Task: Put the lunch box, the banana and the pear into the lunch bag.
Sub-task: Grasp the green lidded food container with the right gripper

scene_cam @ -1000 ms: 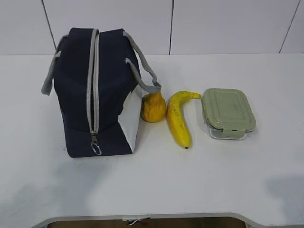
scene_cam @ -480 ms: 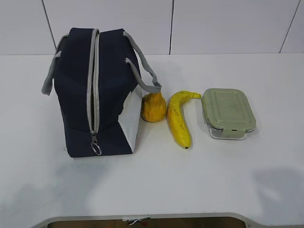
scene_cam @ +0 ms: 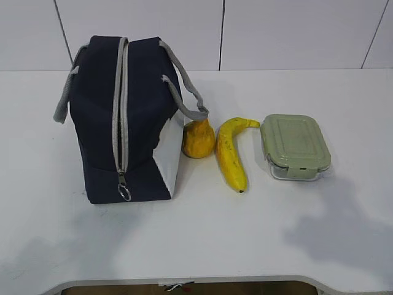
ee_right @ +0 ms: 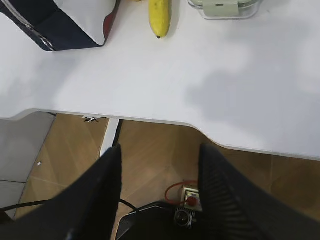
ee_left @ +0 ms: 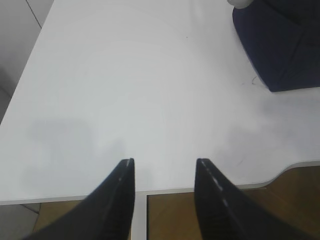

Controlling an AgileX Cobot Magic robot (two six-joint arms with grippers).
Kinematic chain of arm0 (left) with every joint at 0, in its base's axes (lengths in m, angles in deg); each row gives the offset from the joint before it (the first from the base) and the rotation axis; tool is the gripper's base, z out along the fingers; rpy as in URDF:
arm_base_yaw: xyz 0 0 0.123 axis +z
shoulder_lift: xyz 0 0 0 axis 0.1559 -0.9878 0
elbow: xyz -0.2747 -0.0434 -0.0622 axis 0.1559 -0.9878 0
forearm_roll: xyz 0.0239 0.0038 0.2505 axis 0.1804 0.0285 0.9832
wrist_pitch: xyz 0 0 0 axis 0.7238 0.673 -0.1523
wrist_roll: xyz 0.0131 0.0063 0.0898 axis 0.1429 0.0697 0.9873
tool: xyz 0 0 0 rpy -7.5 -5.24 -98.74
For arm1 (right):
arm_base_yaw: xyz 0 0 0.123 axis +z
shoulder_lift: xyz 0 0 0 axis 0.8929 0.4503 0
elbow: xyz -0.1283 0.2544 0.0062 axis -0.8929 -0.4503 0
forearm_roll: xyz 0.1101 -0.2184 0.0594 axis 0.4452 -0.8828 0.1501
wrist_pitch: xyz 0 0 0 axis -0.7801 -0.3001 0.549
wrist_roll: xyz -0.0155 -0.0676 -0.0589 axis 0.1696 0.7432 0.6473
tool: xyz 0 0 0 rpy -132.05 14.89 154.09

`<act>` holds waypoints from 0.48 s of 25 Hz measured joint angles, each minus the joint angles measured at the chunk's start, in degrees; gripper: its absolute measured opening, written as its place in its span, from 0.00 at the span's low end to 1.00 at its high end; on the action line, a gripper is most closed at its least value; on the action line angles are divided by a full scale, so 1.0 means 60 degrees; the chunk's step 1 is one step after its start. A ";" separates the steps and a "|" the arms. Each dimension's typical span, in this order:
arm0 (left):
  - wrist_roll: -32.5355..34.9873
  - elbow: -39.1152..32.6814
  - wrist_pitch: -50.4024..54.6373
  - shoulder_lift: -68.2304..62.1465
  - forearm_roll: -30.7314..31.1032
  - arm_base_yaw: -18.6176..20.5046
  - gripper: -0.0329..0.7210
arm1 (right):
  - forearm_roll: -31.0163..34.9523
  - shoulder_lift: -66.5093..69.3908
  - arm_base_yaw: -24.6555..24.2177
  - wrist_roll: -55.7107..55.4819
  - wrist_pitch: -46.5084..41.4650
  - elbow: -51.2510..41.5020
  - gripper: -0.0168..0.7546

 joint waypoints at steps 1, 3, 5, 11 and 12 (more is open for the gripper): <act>0.0000 0.0000 0.0000 0.0000 0.0000 0.0000 0.45 | 0.0043 0.0386 0.0000 0.0000 0.0018 0.0168 0.55; 0.0000 0.0000 0.0000 0.0000 0.0000 0.0000 0.45 | 0.0080 0.1107 0.0000 0.0000 0.0063 0.0521 0.55; 0.0000 0.0000 0.0000 0.0000 0.0000 0.0000 0.45 | 0.0104 0.1826 0.0000 -0.0012 0.0106 0.0845 0.55; 0.0000 0.0000 0.0000 0.0000 0.0000 0.0000 0.45 | 0.0104 0.3753 0.0000 0.0167 0.0167 0.2048 0.55; 0.0000 0.0000 0.0000 0.0000 0.0000 0.0000 0.45 | 0.0104 0.4006 0.0000 0.0297 0.0130 0.2292 0.55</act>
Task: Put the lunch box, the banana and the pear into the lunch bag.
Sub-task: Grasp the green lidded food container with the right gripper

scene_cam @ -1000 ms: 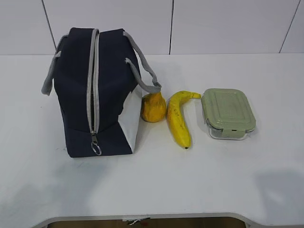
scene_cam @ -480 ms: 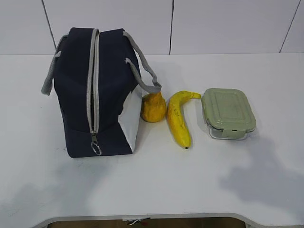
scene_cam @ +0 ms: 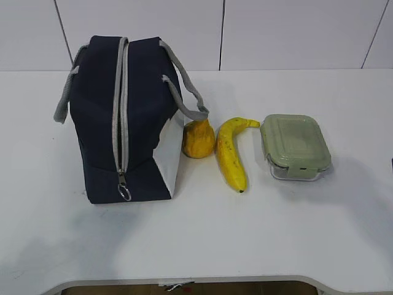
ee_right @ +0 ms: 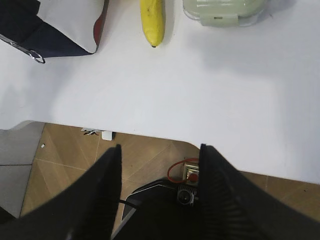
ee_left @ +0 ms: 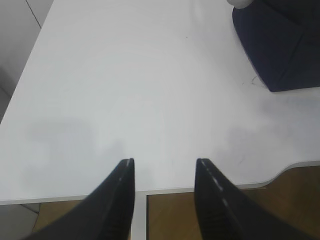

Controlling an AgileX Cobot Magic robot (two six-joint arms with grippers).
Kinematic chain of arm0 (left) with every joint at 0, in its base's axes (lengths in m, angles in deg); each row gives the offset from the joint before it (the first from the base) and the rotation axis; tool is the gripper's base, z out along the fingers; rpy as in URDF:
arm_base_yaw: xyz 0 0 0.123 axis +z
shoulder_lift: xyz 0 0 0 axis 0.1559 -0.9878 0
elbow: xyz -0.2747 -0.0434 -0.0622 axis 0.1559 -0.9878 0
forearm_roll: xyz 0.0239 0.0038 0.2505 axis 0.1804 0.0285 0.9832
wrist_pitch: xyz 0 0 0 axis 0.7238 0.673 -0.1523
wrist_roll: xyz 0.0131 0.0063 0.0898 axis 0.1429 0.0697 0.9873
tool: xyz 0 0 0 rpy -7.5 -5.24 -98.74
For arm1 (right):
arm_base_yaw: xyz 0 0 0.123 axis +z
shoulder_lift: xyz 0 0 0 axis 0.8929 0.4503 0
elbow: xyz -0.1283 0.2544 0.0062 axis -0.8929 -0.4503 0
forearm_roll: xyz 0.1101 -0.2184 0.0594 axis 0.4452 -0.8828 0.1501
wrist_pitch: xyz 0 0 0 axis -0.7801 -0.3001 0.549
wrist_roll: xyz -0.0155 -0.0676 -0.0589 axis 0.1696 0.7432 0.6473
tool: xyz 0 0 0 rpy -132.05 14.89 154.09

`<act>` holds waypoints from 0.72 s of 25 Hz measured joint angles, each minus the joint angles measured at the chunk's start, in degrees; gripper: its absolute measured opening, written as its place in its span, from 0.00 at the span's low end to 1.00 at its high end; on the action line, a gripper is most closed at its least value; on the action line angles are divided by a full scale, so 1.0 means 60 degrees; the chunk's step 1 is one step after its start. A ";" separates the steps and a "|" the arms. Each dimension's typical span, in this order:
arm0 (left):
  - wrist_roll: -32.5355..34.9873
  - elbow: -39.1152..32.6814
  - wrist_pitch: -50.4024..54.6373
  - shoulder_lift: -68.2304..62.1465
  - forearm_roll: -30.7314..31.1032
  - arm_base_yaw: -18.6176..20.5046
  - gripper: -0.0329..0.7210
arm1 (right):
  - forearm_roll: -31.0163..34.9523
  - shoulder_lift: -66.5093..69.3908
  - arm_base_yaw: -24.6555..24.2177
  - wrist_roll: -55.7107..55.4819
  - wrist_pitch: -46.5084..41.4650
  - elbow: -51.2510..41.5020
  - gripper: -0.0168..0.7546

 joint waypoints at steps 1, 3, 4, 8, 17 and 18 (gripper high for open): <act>0.0000 0.0000 0.0000 0.0000 0.0000 0.0000 0.45 | 0.0000 0.0305 0.0000 0.0114 -0.0072 0.0255 0.55; 0.0000 0.0000 0.0000 0.0000 0.0000 0.0000 0.45 | 0.0053 0.0891 0.0000 0.0453 -0.0269 0.0708 0.55; 0.0000 0.0000 0.0000 0.0000 0.0000 0.0000 0.45 | 0.0116 0.1182 0.0000 0.0612 -0.0366 0.0940 0.55; 0.0000 0.0000 0.0000 0.0000 0.0000 0.0000 0.45 | 0.0287 0.2100 -0.0015 0.1173 -0.0499 0.1782 0.55; 0.0000 0.0000 0.0000 0.0000 0.0000 0.0000 0.45 | 0.1869 0.3344 -0.1814 0.3116 -0.1494 0.2794 0.55; 0.0000 0.0000 0.0000 0.0000 0.0000 0.0000 0.45 | 0.2207 0.3518 -0.2033 0.3433 -0.1651 0.2794 0.55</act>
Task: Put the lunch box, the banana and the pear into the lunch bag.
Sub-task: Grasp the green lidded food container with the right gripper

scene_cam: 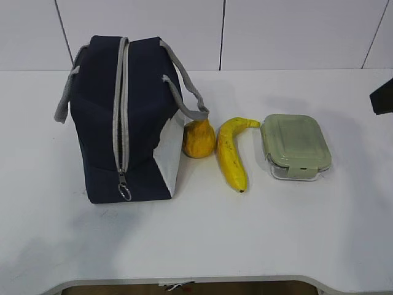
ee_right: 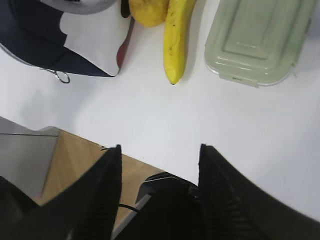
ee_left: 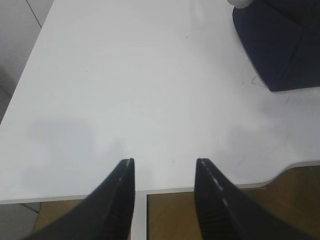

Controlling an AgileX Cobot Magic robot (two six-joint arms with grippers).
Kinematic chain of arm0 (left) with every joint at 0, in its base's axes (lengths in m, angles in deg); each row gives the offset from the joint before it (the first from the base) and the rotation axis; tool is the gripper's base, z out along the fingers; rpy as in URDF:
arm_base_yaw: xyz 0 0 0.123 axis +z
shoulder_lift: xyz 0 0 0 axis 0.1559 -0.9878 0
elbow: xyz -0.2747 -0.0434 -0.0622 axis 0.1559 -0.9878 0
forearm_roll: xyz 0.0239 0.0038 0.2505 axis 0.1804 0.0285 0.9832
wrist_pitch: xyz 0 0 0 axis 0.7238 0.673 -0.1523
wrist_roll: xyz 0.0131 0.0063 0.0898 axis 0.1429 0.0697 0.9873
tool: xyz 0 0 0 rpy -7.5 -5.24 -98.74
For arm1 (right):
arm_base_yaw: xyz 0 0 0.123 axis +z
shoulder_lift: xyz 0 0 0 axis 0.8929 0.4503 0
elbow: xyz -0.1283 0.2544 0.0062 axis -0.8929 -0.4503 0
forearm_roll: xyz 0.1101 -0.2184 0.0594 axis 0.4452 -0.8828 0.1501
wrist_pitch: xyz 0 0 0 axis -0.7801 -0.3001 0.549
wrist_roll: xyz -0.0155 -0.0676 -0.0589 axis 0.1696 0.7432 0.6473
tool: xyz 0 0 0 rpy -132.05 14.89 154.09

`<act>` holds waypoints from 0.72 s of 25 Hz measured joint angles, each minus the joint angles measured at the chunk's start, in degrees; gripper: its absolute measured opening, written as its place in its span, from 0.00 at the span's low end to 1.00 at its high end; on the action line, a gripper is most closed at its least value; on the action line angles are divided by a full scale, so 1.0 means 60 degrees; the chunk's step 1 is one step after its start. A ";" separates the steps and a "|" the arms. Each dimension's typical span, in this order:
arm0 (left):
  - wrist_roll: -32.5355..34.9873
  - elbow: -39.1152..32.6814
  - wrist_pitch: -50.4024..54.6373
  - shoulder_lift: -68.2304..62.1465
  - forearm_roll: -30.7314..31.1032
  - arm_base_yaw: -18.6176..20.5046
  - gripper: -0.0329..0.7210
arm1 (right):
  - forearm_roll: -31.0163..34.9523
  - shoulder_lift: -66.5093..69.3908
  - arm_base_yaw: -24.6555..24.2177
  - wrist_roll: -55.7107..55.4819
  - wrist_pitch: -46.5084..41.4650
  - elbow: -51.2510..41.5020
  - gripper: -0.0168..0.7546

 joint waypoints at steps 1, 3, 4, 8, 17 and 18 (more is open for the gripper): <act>0.0000 0.0000 0.0000 0.0000 0.0000 0.0000 0.45 | 0.0410 0.0187 -0.0218 0.0379 -0.0068 0.0008 0.55; 0.0000 0.0000 0.0000 0.0000 0.0000 0.0000 0.45 | 0.1066 0.0561 -0.0544 0.1034 -0.0106 0.0067 0.55; 0.0000 0.0000 0.0000 0.0000 0.0000 0.0000 0.45 | 0.1323 0.0762 -0.0708 0.1226 -0.0106 0.0108 0.55; 0.0000 0.0000 0.0000 0.0000 0.0000 0.0000 0.45 | 0.1822 0.1651 -0.1541 0.1759 -0.0106 0.0129 0.55; 0.0000 0.0000 0.0000 0.0000 0.0000 0.0000 0.45 | 0.1833 0.3236 -0.2406 0.2116 0.0050 0.0150 0.55; 0.0000 0.0000 0.0000 0.0000 0.0000 0.0000 0.45 | 0.1747 0.3305 -0.2406 0.2135 0.0217 0.0150 0.55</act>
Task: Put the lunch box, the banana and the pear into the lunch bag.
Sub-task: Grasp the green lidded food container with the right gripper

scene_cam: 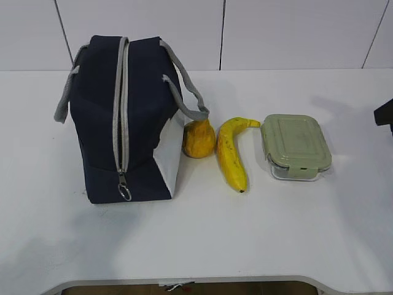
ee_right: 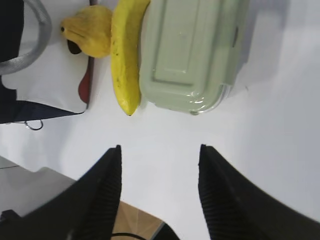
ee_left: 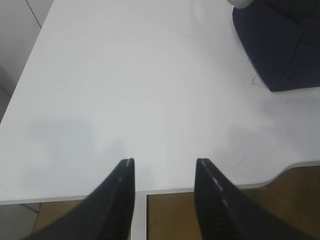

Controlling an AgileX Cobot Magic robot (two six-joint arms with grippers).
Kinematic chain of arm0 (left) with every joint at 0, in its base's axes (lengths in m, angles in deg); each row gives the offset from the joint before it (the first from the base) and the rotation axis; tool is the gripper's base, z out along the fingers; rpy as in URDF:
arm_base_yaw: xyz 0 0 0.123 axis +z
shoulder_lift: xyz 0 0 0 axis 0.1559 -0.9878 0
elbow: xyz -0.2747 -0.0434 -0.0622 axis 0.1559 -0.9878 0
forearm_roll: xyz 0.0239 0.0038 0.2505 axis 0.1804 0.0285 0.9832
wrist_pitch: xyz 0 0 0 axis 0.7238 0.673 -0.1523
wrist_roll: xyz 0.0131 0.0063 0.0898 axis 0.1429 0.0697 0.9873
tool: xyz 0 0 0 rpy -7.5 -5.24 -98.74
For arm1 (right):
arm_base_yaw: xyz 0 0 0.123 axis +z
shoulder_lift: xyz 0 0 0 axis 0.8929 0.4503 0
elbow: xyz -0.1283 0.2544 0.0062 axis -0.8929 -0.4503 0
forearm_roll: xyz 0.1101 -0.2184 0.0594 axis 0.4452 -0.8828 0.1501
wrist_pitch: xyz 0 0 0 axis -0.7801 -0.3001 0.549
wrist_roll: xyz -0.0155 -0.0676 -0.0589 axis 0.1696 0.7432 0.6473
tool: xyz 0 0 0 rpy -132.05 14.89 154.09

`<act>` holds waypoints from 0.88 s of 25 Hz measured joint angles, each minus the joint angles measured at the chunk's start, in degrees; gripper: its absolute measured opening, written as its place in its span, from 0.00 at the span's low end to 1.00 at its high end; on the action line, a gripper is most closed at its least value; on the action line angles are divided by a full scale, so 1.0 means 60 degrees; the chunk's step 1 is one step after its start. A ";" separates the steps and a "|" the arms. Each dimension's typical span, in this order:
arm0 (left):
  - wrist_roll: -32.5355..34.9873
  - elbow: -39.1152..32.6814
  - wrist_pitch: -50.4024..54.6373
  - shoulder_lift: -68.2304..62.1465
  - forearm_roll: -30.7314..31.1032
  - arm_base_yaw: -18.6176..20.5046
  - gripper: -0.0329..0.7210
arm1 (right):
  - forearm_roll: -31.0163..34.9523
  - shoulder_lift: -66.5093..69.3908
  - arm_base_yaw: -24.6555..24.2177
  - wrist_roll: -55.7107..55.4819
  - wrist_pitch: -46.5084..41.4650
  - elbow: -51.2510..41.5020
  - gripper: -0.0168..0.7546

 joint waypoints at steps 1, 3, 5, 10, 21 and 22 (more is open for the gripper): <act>0.0000 0.0000 0.0000 0.0000 0.0000 0.0000 0.45 | -0.0152 0.0035 0.0000 0.0021 0.0137 0.0018 0.55; 0.0000 0.0000 0.0000 0.0000 0.0000 0.0000 0.45 | -0.0425 0.0061 0.0000 0.0058 0.0213 0.0018 0.55; 0.0000 0.0000 0.0000 0.0000 0.0000 0.0000 0.45 | -0.0491 0.0061 0.0000 0.0065 0.0213 0.0018 0.55; 0.0000 0.0000 0.0000 0.0000 0.0000 0.0000 0.45 | -0.0149 0.0185 0.0000 0.0065 0.0038 0.0055 0.59; 0.0000 0.0000 0.0000 0.0000 0.0000 0.0000 0.45 | 0.0681 0.2445 0.0000 0.0100 -0.0090 0.1326 0.79; 0.0000 0.0000 0.0000 0.0000 0.0000 0.0000 0.45 | 0.0731 0.2601 0.0000 0.0139 -0.0090 0.1433 0.79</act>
